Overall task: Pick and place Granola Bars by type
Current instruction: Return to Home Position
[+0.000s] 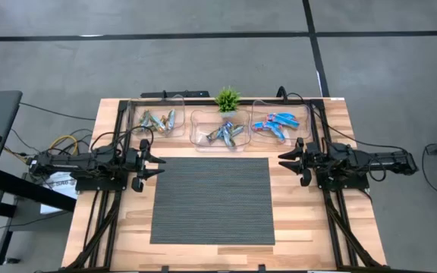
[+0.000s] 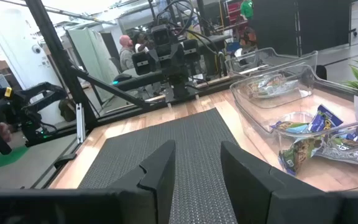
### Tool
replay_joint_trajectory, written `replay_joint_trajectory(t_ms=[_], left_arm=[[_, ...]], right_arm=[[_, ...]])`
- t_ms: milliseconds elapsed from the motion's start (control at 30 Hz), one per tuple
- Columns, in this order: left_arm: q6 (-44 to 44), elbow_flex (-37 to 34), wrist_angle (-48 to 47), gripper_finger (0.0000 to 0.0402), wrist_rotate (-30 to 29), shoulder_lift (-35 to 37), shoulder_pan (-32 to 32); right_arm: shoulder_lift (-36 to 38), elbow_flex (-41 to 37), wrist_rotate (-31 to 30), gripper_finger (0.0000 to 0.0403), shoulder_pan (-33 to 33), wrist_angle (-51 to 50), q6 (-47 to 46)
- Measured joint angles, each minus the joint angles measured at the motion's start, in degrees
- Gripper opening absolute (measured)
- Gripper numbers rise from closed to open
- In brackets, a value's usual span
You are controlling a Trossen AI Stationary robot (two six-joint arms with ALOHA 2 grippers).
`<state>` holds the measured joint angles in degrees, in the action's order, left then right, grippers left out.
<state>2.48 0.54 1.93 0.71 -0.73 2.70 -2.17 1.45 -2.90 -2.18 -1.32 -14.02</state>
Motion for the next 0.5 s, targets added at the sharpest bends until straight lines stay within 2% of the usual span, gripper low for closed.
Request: replay_joint_trajectory(t_ms=[500], left_arm=[[-0.09, -0.07, 0.04, 0.0139, -0.04, 0.00, 0.00]], right_arm=[[0.00, 0.00, 0.00, 0.0120, -0.01, 0.00, 0.00]])
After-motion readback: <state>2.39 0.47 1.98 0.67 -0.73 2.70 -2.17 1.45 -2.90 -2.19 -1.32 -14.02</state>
